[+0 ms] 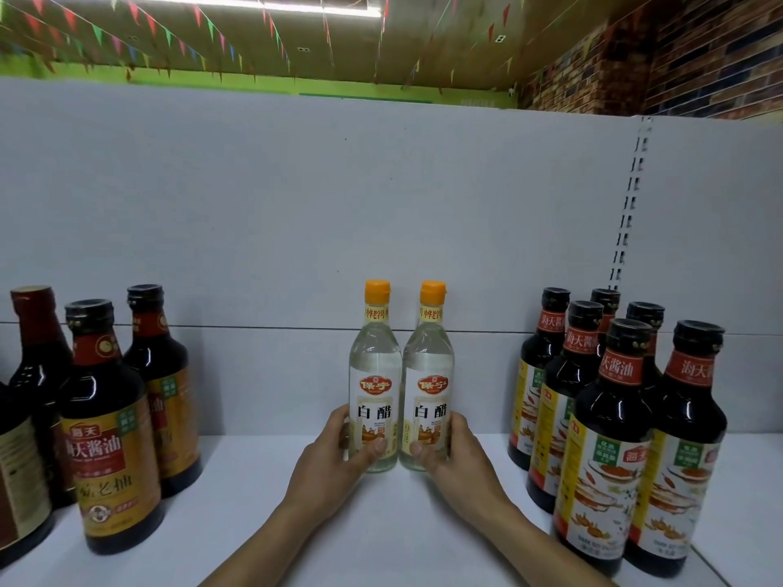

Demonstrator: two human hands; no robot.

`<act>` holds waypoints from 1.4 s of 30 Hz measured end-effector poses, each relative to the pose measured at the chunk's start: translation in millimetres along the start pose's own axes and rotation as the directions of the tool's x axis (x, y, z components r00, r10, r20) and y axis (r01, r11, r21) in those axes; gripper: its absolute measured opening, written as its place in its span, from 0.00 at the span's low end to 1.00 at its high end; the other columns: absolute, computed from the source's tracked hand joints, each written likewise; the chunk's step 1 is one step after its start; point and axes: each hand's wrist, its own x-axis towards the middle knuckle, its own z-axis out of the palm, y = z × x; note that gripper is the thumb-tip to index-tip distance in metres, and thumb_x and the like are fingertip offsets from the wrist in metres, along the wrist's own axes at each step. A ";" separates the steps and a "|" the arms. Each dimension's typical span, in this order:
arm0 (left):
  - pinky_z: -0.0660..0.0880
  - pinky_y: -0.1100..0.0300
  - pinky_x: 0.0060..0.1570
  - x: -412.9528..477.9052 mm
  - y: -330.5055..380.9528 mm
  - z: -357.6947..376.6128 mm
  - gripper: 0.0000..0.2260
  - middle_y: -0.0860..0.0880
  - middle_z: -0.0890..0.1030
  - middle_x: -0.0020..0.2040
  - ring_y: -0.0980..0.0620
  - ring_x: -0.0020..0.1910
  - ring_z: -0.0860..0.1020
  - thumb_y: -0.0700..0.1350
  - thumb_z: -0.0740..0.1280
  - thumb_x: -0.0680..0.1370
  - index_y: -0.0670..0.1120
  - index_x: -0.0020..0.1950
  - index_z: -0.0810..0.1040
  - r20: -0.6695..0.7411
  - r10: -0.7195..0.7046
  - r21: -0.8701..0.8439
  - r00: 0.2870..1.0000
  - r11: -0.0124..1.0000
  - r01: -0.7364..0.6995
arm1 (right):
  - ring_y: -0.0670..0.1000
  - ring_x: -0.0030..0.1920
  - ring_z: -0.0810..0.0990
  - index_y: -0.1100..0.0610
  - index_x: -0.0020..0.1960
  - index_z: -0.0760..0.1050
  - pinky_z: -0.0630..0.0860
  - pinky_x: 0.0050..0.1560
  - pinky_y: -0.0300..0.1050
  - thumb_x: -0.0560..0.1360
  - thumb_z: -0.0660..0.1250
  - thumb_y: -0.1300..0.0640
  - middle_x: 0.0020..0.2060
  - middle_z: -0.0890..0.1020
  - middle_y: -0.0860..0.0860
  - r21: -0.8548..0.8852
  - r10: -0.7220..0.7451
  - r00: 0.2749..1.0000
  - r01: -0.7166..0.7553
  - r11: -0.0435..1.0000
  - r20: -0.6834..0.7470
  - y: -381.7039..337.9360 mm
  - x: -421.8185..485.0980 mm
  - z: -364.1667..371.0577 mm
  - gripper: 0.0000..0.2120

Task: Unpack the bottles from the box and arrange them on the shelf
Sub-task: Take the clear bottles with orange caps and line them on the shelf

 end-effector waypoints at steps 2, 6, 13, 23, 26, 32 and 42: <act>0.74 0.71 0.49 -0.8 1.1 0.7 0.24 0.71 0.82 0.52 0.71 0.51 0.80 0.59 0.73 0.75 0.61 0.69 0.70 -0.009 0.000 0.014 1.000 1.000 0.000 | 0.46 0.64 0.78 0.43 0.66 0.67 0.77 0.66 0.53 0.72 0.72 0.43 0.62 0.79 0.40 -0.021 0.001 1.000 -0.002 1.000 -0.007 -0.5 -0.8 0.0 0.25; 0.73 0.73 0.46 -3.5 4.8 1.3 0.24 0.69 0.81 0.52 0.73 0.49 0.80 0.58 0.73 0.75 0.61 0.69 0.70 -0.015 0.003 0.036 1.000 0.999 -0.002 | 0.47 0.65 0.77 0.44 0.66 0.67 0.77 0.66 0.54 0.74 0.71 0.45 0.63 0.79 0.41 -0.055 0.006 1.000 -0.006 0.998 -0.004 -1.9 -1.9 0.2 0.24; 0.76 0.70 0.49 -6.4 7.4 1.3 0.25 0.68 0.82 0.54 0.69 0.51 0.81 0.59 0.72 0.76 0.61 0.70 0.68 -0.014 0.003 0.052 1.000 0.999 -0.003 | 0.48 0.67 0.76 0.44 0.69 0.65 0.76 0.67 0.55 0.75 0.70 0.44 0.65 0.77 0.42 -0.099 0.010 1.000 -0.010 0.995 0.001 -7.1 -5.9 -2.3 0.26; 0.80 0.52 0.62 -18.2 22.6 0.2 0.43 0.58 0.76 0.69 0.57 0.63 0.79 0.68 0.72 0.70 0.63 0.78 0.53 -0.012 -0.005 -0.006 1.000 1.000 0.005 | 0.53 0.70 0.72 0.46 0.71 0.62 0.74 0.68 0.55 0.75 0.70 0.43 0.68 0.75 0.47 -0.259 0.083 0.995 -0.065 0.964 0.060 -20.0 -16.0 -8.4 0.29; 0.77 0.44 0.66 -21.2 38.2 -6.0 0.52 0.51 0.68 0.75 0.49 0.70 0.74 0.78 0.69 0.63 0.63 0.79 0.49 -0.041 -0.071 -0.006 0.997 0.997 0.071 | 0.57 0.70 0.70 0.51 0.69 0.62 0.73 0.68 0.57 0.76 0.68 0.48 0.68 0.72 0.53 -0.315 0.121 0.991 -0.097 0.944 0.057 -28.8 -22.3 -11.5 0.26; 0.70 0.45 0.72 -38.5 71.9 -11.3 0.43 0.46 0.59 0.80 0.44 0.77 0.66 0.65 0.68 0.75 0.56 0.82 0.48 -0.128 -0.078 0.054 0.989 0.995 0.085 | 0.57 0.74 0.62 0.55 0.77 0.57 0.67 0.70 0.53 0.79 0.68 0.52 0.72 0.65 0.55 -0.313 0.037 0.999 -0.033 0.949 0.006 -50.9 -41.8 -18.9 0.32; 0.65 0.72 0.55 -93.5 101.5 5.4 0.33 0.56 0.63 0.78 0.71 0.56 0.68 0.61 0.64 0.80 0.59 0.81 0.53 -0.209 0.011 -0.015 0.978 1.000 -0.015 | 0.49 0.74 0.64 0.48 0.79 0.57 0.67 0.66 0.44 0.82 0.64 0.48 0.74 0.64 0.48 -0.160 -0.242 0.969 0.232 0.959 -0.045 -72.3 -65.3 -22.2 0.29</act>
